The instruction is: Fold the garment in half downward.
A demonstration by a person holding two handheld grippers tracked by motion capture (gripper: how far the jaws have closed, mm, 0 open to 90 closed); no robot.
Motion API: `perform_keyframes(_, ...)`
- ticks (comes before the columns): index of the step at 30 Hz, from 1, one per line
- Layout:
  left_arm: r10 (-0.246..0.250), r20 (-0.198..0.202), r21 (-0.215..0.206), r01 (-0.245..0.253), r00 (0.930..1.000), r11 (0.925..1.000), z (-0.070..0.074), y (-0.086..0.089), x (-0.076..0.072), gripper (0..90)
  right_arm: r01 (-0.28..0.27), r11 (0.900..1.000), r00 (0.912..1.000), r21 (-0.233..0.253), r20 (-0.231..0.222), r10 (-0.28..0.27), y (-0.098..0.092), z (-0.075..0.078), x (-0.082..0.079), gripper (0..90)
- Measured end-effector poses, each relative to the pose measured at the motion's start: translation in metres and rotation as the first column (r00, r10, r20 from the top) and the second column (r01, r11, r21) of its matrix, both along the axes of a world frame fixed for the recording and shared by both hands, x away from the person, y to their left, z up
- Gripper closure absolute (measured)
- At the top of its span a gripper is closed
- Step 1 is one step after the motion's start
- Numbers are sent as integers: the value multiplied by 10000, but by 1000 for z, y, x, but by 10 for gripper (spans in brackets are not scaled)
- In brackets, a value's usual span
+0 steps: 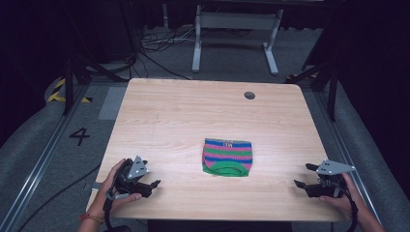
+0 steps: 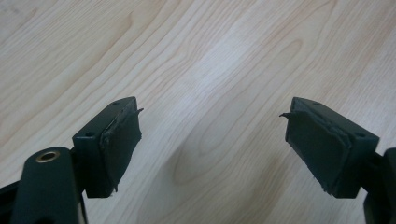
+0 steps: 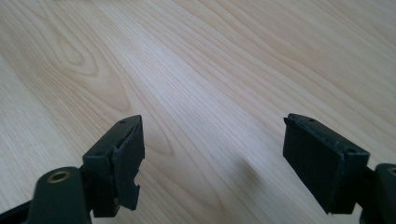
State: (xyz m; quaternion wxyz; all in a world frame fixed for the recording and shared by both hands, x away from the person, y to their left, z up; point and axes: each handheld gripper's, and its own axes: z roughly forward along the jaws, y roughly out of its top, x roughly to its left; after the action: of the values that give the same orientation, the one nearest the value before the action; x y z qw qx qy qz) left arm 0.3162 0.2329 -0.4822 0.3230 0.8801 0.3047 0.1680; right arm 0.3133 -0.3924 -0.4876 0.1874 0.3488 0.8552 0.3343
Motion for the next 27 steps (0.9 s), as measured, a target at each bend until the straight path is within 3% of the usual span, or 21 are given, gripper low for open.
perform_keyframes(3, 357, -64, -114, -358, 9993, 9993, -3, 12, -1, 185, 451, 9986, 9987, 286, -269, -444, -10, -4, -3, 203)
perform_keyframes(7, 731, -273, -612, -746, 9970, 9953, -4, 28, -1, 173, 1043, 9926, 9938, 613, -448, -1017, -25, -11, -8, 195)
perform_keyframes(9, 1003, -269, -781, -1021, 9946, 9917, -6, 31, -1, 166, 1194, 9900, 9917, 746, -576, -1152, -30, -15, -8, 181)
perform_keyframes(12, 1661, -336, -888, -1684, 9855, 9817, -10, 33, 4, 169, 1296, 9851, 9905, 1129, -617, -1232, -35, -18, -9, 186)
perform_keyframes(14, 1778, -654, -913, -1833, 9819, 9788, -15, 34, 6, 161, 1407, 9849, 9891, 1013, -588, -1353, -37, -18, -8, 177)
perform_keyframes(15, 1922, -776, -685, -1975, 9783, 9779, -17, 33, 8, 167, 1477, 9838, 9881, 1017, -586, -1423, -37, -18, -8, 175)
perform_keyframes(21, 1948, -948, -790, -2024, 9763, 9761, -17, 34, 9, 170, 1492, 9837, 9878, 1005, -594, -1437, -37, -18, -8, 172)
perform_keyframes(27, 2339, -991, -754, -2416, 9672, 9674, -17, 32, 8, 148, 1487, 9838, 9879, 1000, -588, -1433, -37, -18, -8, 172)
